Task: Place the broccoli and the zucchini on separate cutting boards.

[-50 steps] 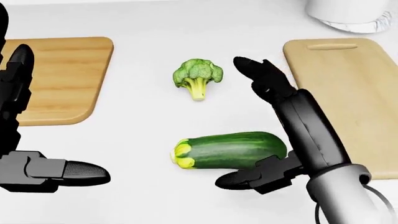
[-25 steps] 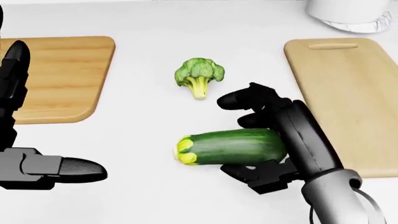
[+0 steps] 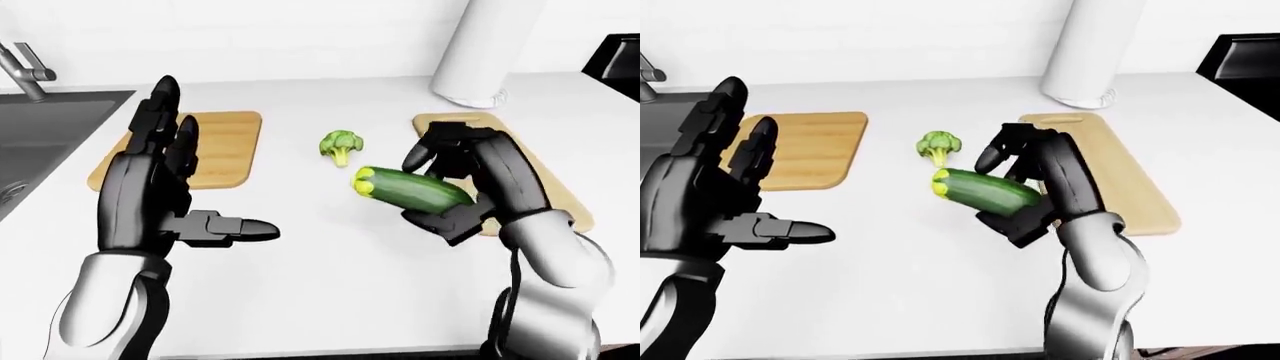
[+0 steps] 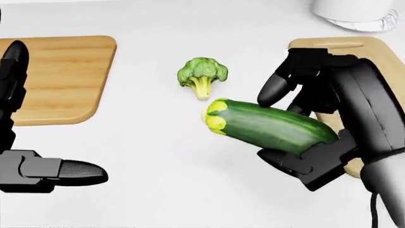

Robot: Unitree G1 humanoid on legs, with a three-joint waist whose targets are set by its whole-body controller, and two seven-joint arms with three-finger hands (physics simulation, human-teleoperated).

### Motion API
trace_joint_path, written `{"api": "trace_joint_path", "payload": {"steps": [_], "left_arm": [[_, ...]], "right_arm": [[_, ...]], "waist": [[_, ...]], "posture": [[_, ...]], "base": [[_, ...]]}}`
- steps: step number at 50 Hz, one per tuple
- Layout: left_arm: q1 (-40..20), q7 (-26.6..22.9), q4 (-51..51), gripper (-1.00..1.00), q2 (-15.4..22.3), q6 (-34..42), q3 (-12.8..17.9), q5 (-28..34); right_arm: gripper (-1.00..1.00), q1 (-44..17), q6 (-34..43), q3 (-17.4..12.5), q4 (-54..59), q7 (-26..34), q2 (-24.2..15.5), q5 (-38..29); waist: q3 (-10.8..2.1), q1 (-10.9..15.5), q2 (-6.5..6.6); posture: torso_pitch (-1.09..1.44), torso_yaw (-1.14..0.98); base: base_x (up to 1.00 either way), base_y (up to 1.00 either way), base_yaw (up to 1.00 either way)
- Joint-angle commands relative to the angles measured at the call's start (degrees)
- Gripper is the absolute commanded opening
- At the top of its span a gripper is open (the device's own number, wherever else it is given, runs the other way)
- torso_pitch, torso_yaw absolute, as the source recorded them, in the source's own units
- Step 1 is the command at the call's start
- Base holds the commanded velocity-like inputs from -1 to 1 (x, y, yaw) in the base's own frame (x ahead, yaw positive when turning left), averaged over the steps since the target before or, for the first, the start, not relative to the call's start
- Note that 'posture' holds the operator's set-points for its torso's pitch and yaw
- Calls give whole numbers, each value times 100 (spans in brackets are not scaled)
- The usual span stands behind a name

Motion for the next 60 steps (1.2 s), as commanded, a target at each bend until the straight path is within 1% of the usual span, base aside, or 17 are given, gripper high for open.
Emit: {"api": "trace_joint_path", "payload": {"steps": [1,4,5,7,9,12,13,16,18,21,23,28,32,37,43,48,60], "left_arm": [[-100,65,-119,100,65,-183,36,-60],[-86,121,-120,100,99,-195,38,-122],[-68,132,-119,100,107,-219,16,-125],[-52,159,-119,100,114,-244,-17,-149],[-61,198,-119,100,152,-240,27,-235],[-51,268,-119,100,211,-252,72,-360],[-48,302,-119,100,239,-255,91,-417],[-52,414,-119,100,312,-252,125,-572],[-67,481,-120,100,348,-242,121,-643],[-81,551,-120,100,382,-237,114,-717],[-70,575,-120,100,390,-244,103,-734],[-74,637,-120,100,420,-249,88,-790],[-63,591,-120,100,382,-254,77,-729],[-29,368,-120,100,256,-272,86,-480],[-35,199,-120,100,157,-253,108,-295],[-35,246,-120,100,181,-260,89,-334],[-4,373,-119,100,267,-302,98,-494]], "right_arm": [[-100,-465,382,-259,-250,21,-212,-2],[-100,-923,918,-612,-197,-71,-598,117],[-100,-1098,1055,-754,-55,-234,-712,181],[-100,-1392,1374,-817,97,-445,-995,232],[-100,-1599,1613,-951,279,-696,-1185,336],[-100,-1673,1811,-1104,472,-1002,-1412,561],[-100,-1643,1754,-1211,623,-1192,-1457,658],[-100,-1521,1674,-1313,848,-1587,-1577,929],[-100,-1516,1608,-1448,1049,-1892,-1645,1104],[-100,-1474,1575,-1461,1268,-2271,-1811,1229],[-100,-1455,1464,-1500,1471,-2476,-1828,1373],[-100,-1553,1211,-1445,1968,-2986,-1797,1681],[-100,-1744,963,-1310,2471,-3386,-1794,1813],[-100,-1884,610,-1150,3098,-3754,-1752,1815],[-100,-1804,302,-1141,3520,-3999,-1734,1743],[-100,-1753,149,-1212,3711,-4161,-1763,1755],[-100,-1560,-242,-1190,4255,-4312,-1774,1668]], "waist": [[-102,13,3],[-91,5,-4],[-83,8,-6],[-69,13,-12],[-42,17,-15],[-29,6,-16],[-23,5,-16],[-4,17,-23],[-2,24,-37],[-13,31,-55],[-16,38,-58],[-29,40,-55],[-50,37,-39],[-58,38,-30],[-70,25,-47],[-75,35,-62],[-101,43,-93]], "posture": [[0,0],[0,0],[0,0],[0,0],[0,0],[0,0],[0,0],[0,0],[0,0],[0,0],[0,0],[0,0],[0,0],[0,0],[0,0],[0,0],[0,0]], "base": [[0,0,0],[0,0,0],[0,0,0],[0,0,0],[0,0,0],[0,0,0],[0,0,0],[0,0,0],[0,0,0],[0,0,0],[0,0,0],[0,0,0],[0,0,0],[0,0,0],[0,0,0],[0,0,0],[0,0,0]]}}
